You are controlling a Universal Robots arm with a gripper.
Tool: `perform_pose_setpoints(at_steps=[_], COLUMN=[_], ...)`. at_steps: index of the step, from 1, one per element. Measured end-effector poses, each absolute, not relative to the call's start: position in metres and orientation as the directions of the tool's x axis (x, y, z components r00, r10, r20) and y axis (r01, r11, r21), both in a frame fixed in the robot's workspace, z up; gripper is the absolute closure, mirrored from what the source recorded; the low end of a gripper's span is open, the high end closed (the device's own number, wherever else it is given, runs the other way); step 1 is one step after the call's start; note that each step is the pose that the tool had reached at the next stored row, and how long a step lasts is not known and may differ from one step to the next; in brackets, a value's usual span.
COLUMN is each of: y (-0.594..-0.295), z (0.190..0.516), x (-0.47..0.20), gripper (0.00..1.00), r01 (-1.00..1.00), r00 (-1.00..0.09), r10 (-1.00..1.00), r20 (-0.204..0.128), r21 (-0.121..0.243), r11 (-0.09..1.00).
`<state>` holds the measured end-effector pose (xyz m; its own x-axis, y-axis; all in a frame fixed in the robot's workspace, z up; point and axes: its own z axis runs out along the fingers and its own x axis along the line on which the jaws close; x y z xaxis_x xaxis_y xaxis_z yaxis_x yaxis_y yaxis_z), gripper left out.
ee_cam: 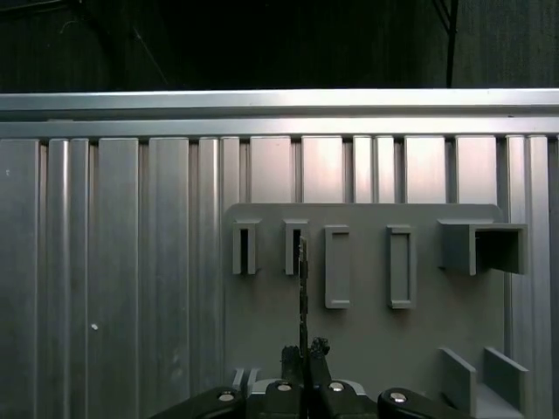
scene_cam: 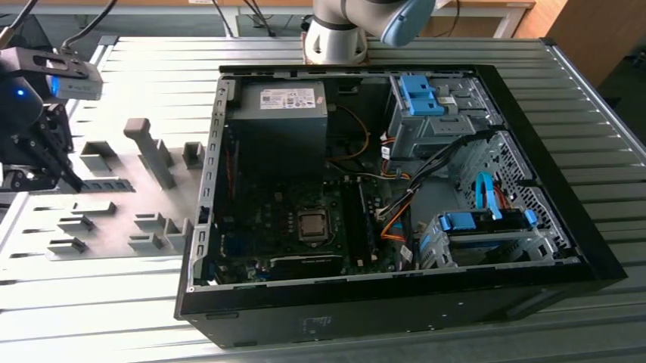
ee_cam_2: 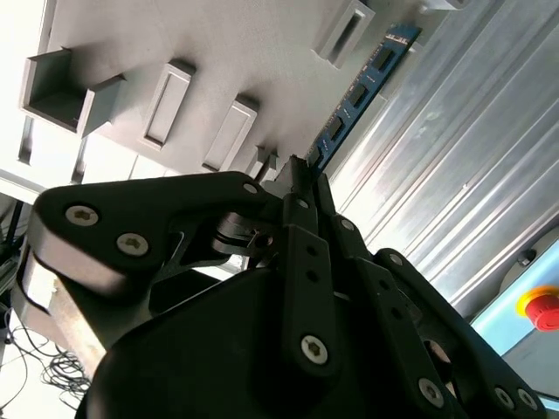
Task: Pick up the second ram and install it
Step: 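Pick up the second ram and move it above second insertion slot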
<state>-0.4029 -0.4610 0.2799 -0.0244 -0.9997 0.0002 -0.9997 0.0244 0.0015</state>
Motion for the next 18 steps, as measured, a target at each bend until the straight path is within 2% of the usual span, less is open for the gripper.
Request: perform_pose_setpoints(at_steps=[18], y=[-0.461], z=[0.295], x=[-0.403], gripper=[0.86], r01=[-1.0], r00=[-0.024], r10=[-1.0], r20=[0.0], r21=[0.001], r11=[0.024])
